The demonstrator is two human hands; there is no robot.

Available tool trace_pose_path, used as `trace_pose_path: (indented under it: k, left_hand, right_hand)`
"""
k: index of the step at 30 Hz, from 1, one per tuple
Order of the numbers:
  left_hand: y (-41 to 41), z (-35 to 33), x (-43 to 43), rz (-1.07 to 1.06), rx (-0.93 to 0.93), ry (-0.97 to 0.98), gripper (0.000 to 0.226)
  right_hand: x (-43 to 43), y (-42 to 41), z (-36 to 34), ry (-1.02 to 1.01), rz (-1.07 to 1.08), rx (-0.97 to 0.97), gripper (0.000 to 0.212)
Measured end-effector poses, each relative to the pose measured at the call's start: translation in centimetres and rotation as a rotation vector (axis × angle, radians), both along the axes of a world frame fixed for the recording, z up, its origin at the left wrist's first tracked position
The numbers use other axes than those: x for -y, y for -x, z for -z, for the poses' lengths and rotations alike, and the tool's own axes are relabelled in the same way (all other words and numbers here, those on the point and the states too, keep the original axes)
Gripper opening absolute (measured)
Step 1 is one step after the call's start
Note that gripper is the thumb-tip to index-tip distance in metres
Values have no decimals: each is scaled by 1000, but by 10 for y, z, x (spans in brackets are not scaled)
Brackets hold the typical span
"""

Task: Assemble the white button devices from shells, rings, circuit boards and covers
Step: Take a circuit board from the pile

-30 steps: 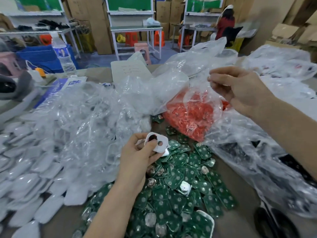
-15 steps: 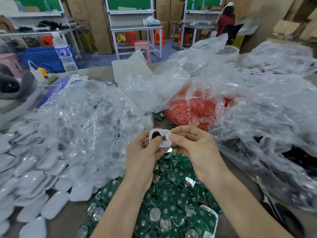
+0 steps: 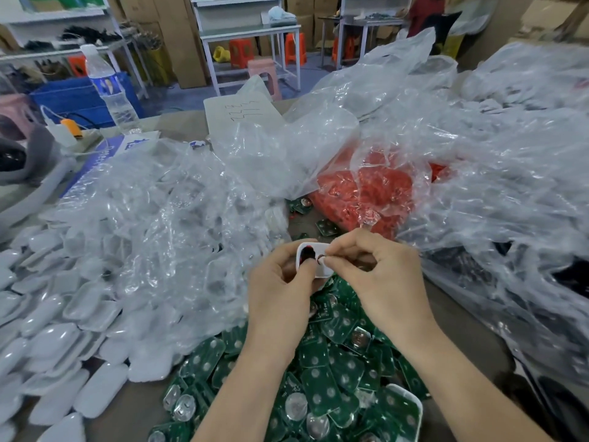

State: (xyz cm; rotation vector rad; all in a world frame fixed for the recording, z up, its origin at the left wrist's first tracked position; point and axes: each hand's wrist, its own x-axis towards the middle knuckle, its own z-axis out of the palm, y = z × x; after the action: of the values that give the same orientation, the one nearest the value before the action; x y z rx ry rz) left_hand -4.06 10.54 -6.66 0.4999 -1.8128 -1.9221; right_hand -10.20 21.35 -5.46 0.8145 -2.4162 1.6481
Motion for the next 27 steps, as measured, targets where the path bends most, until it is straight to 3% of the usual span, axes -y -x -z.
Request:
trace_pose_path:
  k: [5,12,17,22,27]
  left_hand:
    - [1,1,-2,21,-28,-24,34]
    - [1,1,0,64,-57,-152,25]
    - [-1,-1,6,135,-45,-161,27]
    - [-1,-1,6,193,3,-89,36]
    - [-1,1,5,178,46,-34,24]
  right_hand:
    - [1,1,2,-2,-4,-63,16]
    - [-3,10,3,115,-64,229,27]
    - [-6,15,1,90,-137,299,33]
    - [-6,15,1,45,-192,297,34]
    - [-4,11,5,-7,-165,299,24]
